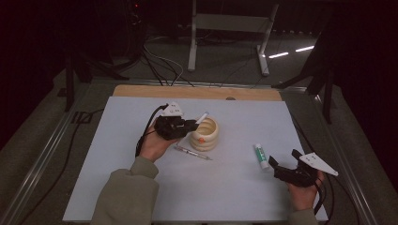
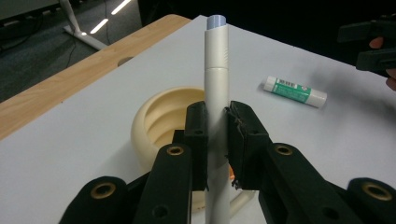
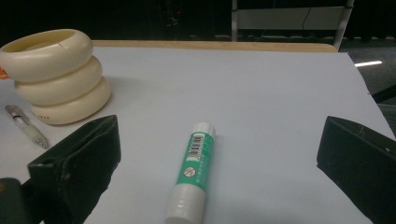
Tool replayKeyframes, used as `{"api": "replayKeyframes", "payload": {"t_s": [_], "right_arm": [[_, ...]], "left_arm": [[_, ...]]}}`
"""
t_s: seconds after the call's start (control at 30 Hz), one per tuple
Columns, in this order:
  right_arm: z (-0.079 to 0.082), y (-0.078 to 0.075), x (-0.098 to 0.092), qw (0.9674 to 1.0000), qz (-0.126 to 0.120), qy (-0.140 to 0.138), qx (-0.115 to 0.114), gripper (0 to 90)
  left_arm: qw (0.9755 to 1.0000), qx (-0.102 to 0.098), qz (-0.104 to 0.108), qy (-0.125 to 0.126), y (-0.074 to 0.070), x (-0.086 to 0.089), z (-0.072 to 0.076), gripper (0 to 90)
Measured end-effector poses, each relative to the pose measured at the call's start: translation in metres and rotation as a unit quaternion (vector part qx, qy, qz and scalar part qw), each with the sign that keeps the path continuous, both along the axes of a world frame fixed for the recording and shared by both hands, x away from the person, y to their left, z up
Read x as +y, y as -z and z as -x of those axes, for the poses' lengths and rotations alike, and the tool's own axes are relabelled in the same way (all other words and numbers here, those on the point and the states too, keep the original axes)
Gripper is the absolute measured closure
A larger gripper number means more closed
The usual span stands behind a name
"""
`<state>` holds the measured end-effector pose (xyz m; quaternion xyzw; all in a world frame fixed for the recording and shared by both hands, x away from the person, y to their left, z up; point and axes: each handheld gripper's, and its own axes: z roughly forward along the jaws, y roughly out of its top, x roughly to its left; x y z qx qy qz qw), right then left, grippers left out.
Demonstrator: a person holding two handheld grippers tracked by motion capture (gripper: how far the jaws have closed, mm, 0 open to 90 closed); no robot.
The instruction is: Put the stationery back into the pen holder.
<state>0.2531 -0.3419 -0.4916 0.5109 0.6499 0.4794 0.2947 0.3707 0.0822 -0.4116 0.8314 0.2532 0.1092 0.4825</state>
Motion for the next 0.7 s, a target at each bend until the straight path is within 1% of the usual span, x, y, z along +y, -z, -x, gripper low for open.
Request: {"api": "replayKeyframes", "payload": {"t_s": [0.3, 0.43, 0.7], "right_arm": [[-0.0001, 0.0001, -0.0002, 1.0000, 0.001, 0.000, 0.000, 0.0], [0.0000, 0.0001, -0.0002, 1.0000, 0.001, 0.001, 0.000, 0.0], [0.0000, 0.0001, -0.0002, 1.0000, 0.001, 0.001, 0.000, 0.0]], "left_arm": [[1.0000, 0.000, 0.000, -0.002, -0.0022, -0.0042, -0.0032, 79.2], [1.0000, -0.001, -0.003, -0.003, -0.0030, -0.0053, -0.0054, 79.2], [1.0000, -0.004, -0.004, -0.008, -0.0076, -0.0073, -0.0091, 79.2]]}}
